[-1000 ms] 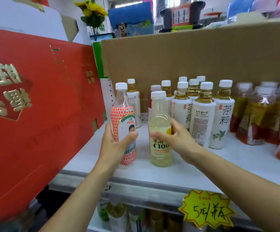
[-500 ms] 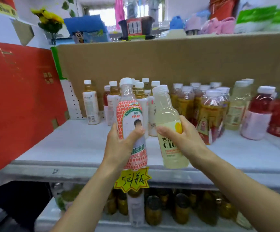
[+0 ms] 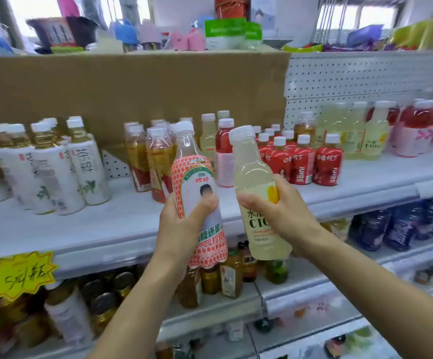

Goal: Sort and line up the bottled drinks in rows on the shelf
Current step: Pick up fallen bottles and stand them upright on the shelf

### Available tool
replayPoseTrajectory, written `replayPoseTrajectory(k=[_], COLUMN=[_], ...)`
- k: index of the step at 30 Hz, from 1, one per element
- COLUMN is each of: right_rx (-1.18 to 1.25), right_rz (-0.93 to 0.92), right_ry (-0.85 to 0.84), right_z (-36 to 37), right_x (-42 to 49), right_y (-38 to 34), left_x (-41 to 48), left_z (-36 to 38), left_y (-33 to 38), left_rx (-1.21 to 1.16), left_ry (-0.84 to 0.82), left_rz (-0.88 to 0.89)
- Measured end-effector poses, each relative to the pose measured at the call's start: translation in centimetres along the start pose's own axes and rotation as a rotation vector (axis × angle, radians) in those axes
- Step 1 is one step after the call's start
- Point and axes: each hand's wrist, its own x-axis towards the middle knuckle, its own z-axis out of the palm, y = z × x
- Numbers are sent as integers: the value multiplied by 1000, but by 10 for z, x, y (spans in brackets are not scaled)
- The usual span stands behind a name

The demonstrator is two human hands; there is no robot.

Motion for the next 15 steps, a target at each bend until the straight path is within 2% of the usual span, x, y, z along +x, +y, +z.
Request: replayPoseTrajectory(k=[8, 15], right_rx=[-23, -29], right_rz=[73, 99], right_ry=[205, 322], right_z=[-129, -231], right_x=[-2, 23], right_y=[33, 74], left_x=[16, 42], left_z=[143, 258], left_y=[-21, -52], left_rx=[-2, -37], left_ry=[-253, -382], left_rz=[-5, 2])
